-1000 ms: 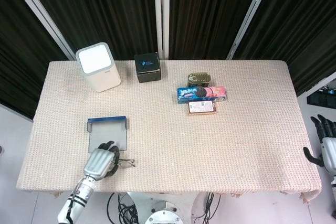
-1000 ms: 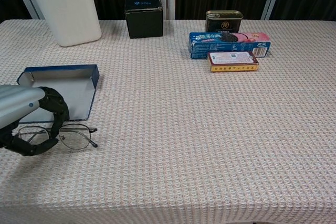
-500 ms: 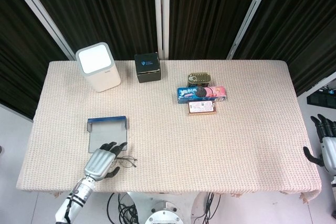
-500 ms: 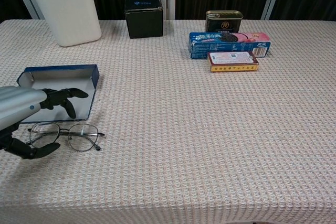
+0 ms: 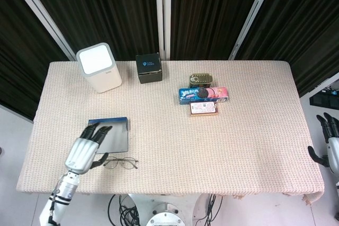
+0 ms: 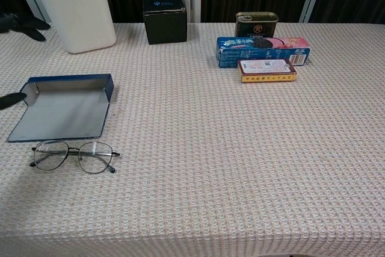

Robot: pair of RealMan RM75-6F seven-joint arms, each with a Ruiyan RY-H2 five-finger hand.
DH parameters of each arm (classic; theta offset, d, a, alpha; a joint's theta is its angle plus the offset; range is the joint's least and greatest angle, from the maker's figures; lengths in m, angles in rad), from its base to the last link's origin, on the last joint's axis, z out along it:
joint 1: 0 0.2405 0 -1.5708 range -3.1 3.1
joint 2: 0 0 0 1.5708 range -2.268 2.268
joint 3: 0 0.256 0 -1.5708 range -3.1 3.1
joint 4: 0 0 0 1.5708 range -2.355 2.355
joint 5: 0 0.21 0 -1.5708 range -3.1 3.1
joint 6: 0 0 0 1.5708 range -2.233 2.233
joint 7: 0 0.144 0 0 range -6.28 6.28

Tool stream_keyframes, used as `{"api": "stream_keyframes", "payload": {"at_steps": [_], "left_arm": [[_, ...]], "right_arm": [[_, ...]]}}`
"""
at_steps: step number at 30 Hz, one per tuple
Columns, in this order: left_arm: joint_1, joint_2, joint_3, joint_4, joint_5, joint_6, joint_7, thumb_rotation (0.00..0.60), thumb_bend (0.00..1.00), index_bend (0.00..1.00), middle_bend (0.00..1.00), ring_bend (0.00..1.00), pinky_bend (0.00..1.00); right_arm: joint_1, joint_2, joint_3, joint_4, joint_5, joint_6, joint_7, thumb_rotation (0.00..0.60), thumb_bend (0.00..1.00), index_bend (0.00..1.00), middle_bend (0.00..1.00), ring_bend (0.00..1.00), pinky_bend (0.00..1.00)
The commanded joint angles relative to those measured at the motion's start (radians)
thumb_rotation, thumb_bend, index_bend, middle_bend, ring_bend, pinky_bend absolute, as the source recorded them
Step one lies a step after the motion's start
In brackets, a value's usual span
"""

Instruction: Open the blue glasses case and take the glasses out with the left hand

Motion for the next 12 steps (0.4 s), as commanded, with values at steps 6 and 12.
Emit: {"api": "stream_keyframes", "payload": {"at_steps": [6, 12], "left_arm": [[0.126, 0.15, -0.042, 0.152, 0.007, 0.181, -0.151, 0.6, 0.17, 0.13, 0.07, 0.0, 0.02], [0.179, 0.214, -0.023, 0.217, -0.016, 0.183, -0.252, 0.6, 0.24, 0.09, 0.04, 0.0, 0.02]], "right_arm": [[-0.013, -0.038, 0.002, 0.039, -0.028, 0.046, 0.02, 0.6, 0.28, 0.0, 0.0, 0.0, 0.0], [-0.007, -0.047, -0.005, 0.046, -0.032, 0.029, 0.01, 0.6, 0.28, 0.0, 0.0, 0.0, 0.0]]}}
